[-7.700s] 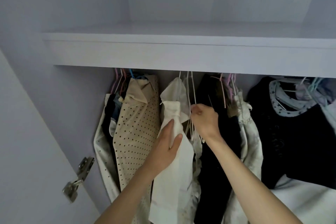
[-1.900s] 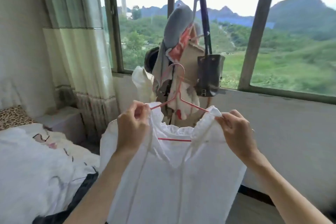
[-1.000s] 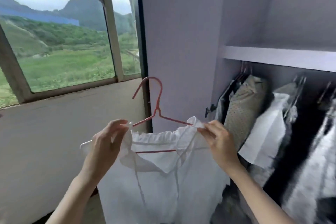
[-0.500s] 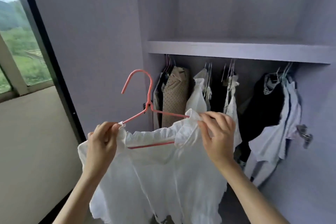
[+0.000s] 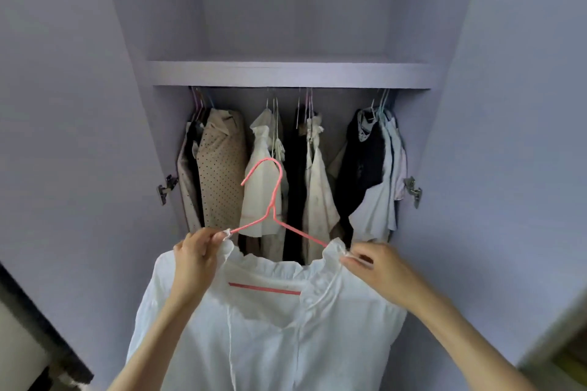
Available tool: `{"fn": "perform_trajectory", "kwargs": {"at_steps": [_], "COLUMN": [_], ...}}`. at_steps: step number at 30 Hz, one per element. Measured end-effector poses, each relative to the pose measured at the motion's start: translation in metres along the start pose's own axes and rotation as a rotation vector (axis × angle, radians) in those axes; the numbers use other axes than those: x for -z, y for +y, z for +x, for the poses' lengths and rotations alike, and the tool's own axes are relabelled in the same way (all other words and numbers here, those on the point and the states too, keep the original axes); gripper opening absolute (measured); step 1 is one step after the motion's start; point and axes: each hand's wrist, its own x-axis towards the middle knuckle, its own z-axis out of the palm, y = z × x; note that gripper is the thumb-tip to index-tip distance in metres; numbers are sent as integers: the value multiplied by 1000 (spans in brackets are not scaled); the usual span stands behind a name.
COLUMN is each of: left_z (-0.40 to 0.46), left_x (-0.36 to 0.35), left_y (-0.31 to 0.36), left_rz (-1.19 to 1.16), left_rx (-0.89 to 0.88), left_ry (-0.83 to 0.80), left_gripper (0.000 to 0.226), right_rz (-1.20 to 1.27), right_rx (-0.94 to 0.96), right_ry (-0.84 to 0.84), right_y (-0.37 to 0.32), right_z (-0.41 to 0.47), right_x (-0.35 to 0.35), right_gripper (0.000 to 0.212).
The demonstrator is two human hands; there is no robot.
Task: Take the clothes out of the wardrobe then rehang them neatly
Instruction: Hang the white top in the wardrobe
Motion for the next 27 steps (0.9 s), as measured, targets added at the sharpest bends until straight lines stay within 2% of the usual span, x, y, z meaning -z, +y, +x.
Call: {"fn": "perform_trajectory", "kwargs": {"at_steps": [4,8,12,21,27], "left_z": [2,-4,-20,-8,6], "left_x": [-34,-60,-71,-90,-105], "left_y": [11,13,13,-7,-16], "left_rz": [-3,-88,-29,-11,20], "left_rx": [1,-15,41,96,140], "left_ry": [-103,-333,-531,-632,-663], "left_gripper": [36,30,37,31,29], "right_rz": [115,130,143,316,420], "right_rx": [-139,-278,-408,-638,-585], "right_ry": [71,143,201,327,290], "right_y": [8,22,37,58,60], "right_z": [-26,-42,-48,-35,-4], "right_x": [11,11,5,-2,0], "right_gripper": [45,45,46,42,36]}}
